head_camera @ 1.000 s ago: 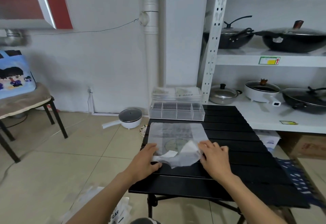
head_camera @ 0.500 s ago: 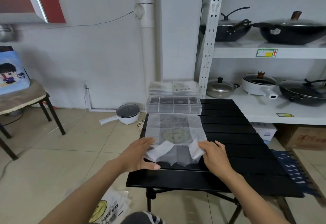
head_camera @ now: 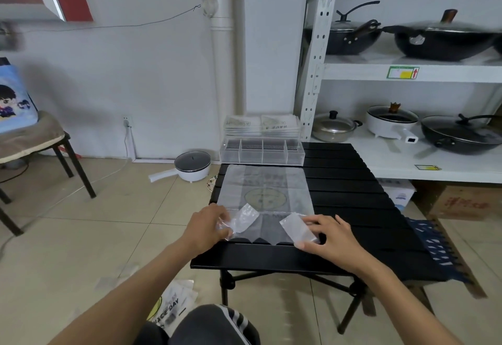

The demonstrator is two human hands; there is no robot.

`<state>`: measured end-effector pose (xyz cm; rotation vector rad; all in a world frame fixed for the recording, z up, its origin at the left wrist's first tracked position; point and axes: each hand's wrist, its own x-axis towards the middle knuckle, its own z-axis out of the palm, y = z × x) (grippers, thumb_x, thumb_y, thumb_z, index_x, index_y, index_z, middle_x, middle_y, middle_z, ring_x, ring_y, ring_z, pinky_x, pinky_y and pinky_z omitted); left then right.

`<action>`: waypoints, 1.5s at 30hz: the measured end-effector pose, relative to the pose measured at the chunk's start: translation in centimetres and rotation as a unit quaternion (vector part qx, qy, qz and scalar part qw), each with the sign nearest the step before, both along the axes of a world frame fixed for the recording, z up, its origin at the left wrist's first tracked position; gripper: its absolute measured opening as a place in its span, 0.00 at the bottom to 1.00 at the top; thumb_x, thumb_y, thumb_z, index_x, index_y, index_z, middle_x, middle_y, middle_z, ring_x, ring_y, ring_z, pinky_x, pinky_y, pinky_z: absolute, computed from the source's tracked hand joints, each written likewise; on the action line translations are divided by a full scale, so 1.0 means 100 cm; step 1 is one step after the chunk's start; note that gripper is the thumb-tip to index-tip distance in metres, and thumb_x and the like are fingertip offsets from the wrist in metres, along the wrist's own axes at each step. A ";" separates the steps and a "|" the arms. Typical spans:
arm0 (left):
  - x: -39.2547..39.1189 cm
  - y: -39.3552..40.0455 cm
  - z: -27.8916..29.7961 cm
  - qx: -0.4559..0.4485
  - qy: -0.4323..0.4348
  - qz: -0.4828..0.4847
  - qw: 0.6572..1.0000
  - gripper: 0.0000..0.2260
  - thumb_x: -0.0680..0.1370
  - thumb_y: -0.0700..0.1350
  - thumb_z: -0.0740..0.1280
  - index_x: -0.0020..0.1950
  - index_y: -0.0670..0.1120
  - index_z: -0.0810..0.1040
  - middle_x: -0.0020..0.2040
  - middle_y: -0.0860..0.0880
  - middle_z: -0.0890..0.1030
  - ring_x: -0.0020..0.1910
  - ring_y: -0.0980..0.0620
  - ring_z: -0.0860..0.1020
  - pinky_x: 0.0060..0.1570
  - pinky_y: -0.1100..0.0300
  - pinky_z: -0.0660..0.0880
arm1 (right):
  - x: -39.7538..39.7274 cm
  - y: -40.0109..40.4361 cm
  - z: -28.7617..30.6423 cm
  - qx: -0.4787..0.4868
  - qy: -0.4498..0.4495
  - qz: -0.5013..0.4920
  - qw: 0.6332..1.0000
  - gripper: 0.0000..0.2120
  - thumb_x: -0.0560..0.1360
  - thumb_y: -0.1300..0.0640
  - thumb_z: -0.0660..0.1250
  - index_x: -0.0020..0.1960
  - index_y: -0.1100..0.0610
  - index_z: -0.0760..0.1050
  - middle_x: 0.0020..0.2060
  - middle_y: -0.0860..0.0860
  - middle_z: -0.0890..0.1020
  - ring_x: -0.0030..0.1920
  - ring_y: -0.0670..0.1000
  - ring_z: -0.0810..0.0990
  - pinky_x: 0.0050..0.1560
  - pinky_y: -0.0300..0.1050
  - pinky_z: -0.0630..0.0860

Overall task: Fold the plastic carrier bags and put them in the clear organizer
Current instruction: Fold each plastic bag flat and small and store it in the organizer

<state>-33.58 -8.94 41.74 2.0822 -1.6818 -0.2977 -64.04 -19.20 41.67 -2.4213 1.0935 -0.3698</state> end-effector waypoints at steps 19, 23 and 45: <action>0.028 0.053 0.005 0.022 0.172 -0.162 0.971 0.21 0.73 0.30 0.69 0.58 0.54 0.81 0.63 0.55 0.75 0.64 0.58 0.72 0.66 0.60 0.66 | -0.035 0.030 -0.005 0.095 -0.117 0.026 0.988 0.10 0.75 0.53 0.71 0.49 0.36 0.83 0.68 0.32 0.67 0.70 0.32 0.61 0.77 0.54 0.41; 0.028 0.060 -0.006 0.005 0.104 -0.175 0.979 0.38 0.71 0.40 0.74 0.74 0.61 0.61 0.72 0.54 0.64 0.71 0.56 0.64 0.70 0.57 0.64 | -0.045 0.031 -0.014 0.031 -0.036 0.046 0.998 0.24 0.75 0.52 0.71 0.64 0.30 0.71 0.73 0.32 0.59 0.75 0.35 0.53 0.78 0.53 0.39; 0.013 0.057 -0.019 -0.125 -0.110 -0.204 0.965 0.22 0.70 0.36 0.70 0.62 0.50 0.77 0.56 0.56 0.75 0.55 0.57 0.72 0.56 0.66 0.68 | -0.037 0.031 -0.038 -0.231 0.021 0.028 0.972 0.28 0.73 0.46 0.70 0.72 0.42 0.68 0.66 0.39 0.70 0.71 0.40 0.64 0.77 0.59 0.49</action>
